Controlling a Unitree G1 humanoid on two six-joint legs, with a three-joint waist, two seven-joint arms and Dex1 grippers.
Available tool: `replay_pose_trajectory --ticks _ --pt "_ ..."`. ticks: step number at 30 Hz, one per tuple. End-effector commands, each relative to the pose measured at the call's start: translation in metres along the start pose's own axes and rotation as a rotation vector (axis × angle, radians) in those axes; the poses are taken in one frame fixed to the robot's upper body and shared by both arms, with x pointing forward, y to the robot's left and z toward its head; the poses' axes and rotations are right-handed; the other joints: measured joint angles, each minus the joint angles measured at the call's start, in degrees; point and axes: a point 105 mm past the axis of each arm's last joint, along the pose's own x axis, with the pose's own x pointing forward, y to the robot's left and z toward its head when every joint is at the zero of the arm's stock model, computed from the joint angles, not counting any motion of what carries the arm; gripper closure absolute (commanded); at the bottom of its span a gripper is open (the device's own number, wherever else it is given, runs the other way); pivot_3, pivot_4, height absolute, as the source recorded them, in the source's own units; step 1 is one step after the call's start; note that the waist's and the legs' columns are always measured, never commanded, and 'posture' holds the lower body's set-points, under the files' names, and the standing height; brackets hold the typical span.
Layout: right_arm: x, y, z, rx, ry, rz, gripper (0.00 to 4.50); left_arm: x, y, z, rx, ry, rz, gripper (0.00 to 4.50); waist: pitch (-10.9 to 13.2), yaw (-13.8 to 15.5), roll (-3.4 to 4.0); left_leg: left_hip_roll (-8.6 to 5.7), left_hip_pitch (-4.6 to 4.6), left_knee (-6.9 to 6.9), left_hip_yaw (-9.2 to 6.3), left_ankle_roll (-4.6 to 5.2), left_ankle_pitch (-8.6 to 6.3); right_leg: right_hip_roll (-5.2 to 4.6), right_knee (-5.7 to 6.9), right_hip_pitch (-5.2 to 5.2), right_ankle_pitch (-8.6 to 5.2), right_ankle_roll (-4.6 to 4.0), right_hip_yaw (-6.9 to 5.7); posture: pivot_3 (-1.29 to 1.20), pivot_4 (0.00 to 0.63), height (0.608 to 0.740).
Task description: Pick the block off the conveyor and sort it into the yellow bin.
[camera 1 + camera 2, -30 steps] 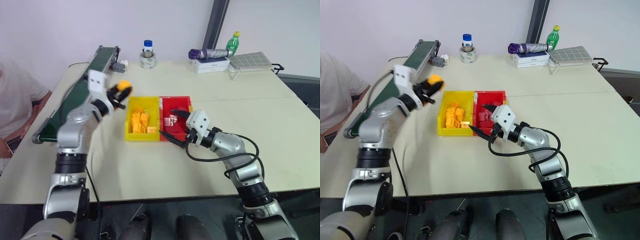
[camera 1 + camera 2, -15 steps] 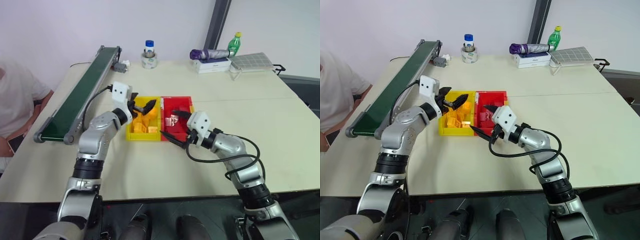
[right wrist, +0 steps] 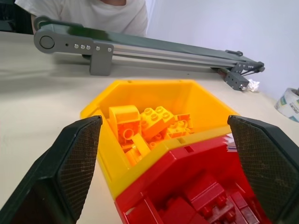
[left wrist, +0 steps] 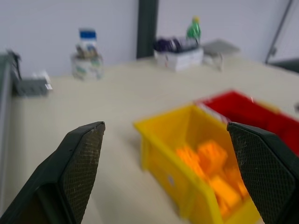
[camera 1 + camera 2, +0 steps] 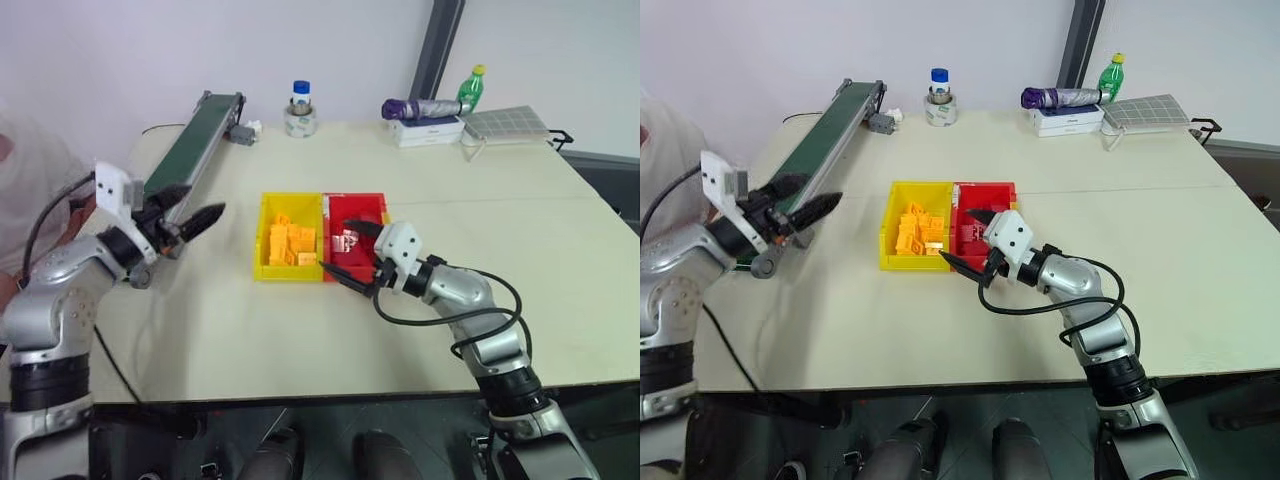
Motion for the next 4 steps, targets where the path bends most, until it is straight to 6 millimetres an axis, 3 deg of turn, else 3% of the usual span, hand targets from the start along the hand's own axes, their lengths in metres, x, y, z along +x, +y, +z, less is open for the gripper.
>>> replay_pose_trajectory --ticks 1,4 --pt "0.0008 -0.0046 0.0152 -0.033 -0.049 -0.003 0.00 -0.0100 -0.0075 -0.0052 0.048 0.021 -0.023 0.09 0.01 -0.03 0.01 0.00 0.00 -0.02 0.02 0.00 0.00 0.00 0.00 -0.01 0.00 -0.01 0.02 0.00 0.150 0.740" --pt "0.0006 -0.0046 0.0154 -0.033 -0.049 -0.005 0.00 -0.0129 -0.0101 -0.0089 0.056 0.000 -0.032 0.09 0.00 0.02 0.01 0.02 -0.01 -0.03 0.01 0.00 0.00 0.01 0.01 -0.03 -0.01 -0.03 0.04 0.00 0.150 0.740"
